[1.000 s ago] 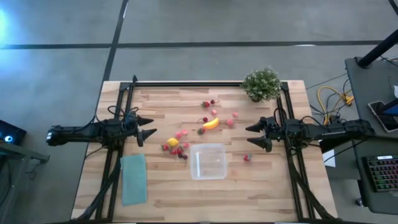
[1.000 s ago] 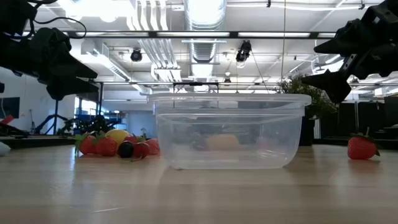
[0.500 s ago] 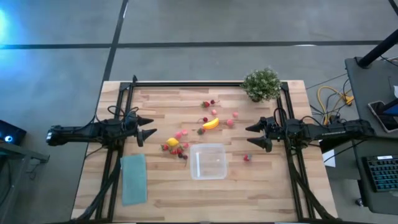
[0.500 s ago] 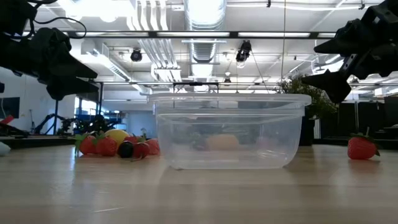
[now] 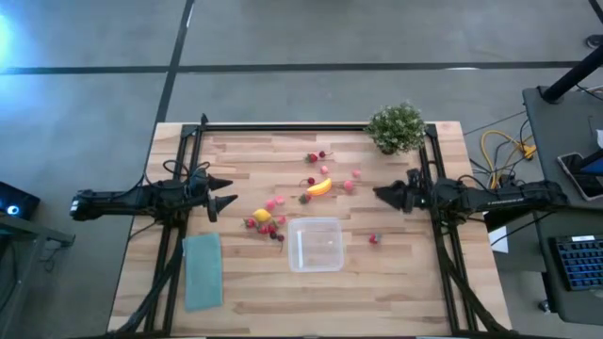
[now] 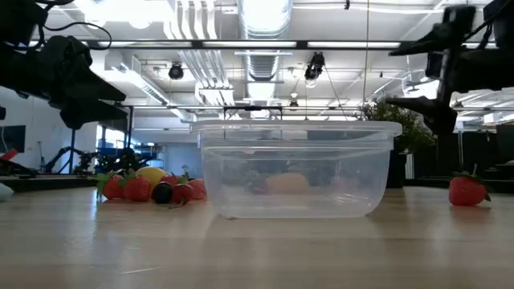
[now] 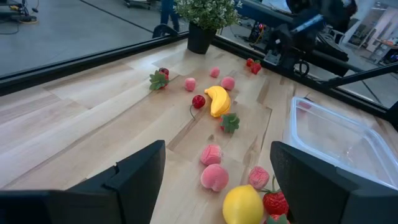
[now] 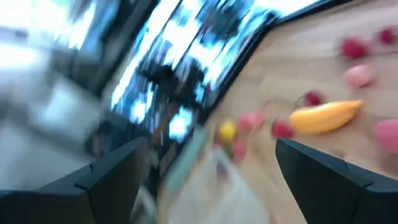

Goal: Pick and placing Produce into tupperware
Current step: Put the red cherry into the transparent container

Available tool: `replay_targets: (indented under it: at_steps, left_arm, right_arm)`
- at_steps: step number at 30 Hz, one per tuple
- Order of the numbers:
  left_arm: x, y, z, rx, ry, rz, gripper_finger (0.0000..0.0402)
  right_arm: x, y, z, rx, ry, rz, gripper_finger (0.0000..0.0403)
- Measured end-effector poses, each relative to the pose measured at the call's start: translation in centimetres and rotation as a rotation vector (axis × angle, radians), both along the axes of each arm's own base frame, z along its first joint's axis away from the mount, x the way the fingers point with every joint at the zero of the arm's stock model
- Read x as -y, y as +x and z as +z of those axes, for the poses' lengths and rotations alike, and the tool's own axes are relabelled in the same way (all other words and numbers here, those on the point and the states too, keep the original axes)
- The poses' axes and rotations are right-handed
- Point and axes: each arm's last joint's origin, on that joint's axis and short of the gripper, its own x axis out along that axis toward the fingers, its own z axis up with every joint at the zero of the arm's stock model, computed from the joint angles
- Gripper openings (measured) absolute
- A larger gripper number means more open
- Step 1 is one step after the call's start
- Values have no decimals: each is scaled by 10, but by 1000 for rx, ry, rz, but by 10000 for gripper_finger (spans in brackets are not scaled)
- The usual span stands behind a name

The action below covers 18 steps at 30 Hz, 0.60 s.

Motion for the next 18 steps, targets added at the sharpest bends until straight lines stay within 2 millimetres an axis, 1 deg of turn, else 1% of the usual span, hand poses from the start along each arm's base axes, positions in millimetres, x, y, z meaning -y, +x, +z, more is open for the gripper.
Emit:
replay_targets:
  at_steps: [3,7,9,11,14,18]
  left_arm:
    - [0,0,0,0,0,0,276]
    - [0,0,0,0,0,0,276]
    - [0,0,0,0,0,0,276]
    - [0,0,0,0,0,0,276]
    - [0,0,0,0,0,0,276]
    - [0,0,0,0,0,0,277]
  right_arm:
    - [3,-1,1,44,131,-102,347]
    - [4,-1,1,76,214,-136,346]
    - [5,-2,2,89,225,-173,347]
    - [7,-3,1,95,221,-261,349]
    - [10,-5,0,70,165,-400,348]
    - [11,-5,1,94,171,-421,343]
